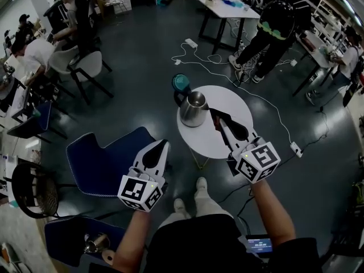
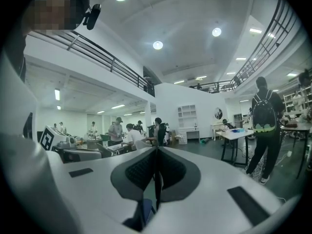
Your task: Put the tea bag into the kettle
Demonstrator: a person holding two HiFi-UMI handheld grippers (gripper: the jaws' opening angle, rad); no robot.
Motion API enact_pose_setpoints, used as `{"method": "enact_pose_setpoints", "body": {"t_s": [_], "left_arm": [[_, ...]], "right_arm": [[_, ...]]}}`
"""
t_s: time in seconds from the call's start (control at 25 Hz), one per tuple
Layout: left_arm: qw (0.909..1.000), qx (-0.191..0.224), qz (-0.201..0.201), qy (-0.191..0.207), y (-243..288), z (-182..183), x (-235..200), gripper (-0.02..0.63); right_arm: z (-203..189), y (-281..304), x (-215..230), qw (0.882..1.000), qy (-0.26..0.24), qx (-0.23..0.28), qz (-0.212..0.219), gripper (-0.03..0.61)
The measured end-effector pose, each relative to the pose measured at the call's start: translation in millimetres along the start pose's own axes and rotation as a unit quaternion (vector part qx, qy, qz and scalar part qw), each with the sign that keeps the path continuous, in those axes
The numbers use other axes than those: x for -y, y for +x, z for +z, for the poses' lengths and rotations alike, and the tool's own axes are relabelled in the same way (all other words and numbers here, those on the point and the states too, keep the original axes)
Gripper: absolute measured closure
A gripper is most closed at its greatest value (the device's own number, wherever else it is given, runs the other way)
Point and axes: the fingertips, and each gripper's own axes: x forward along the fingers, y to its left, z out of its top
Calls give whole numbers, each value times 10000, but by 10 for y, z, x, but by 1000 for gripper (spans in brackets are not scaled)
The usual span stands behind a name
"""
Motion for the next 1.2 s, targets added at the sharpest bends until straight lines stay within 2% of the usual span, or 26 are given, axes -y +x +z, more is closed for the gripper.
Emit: {"method": "enact_pose_setpoints", "body": {"t_s": [0.68,1.2], "left_arm": [[9958,-97,910,-72,571,-49,-204,598],[9918,-128,1272,-38,1040,-102,-237,598]], "right_arm": [[-328,958,873,9952,-292,-708,617,560],[-747,1530,1539,9882,-340,-1255,808,560]]}}
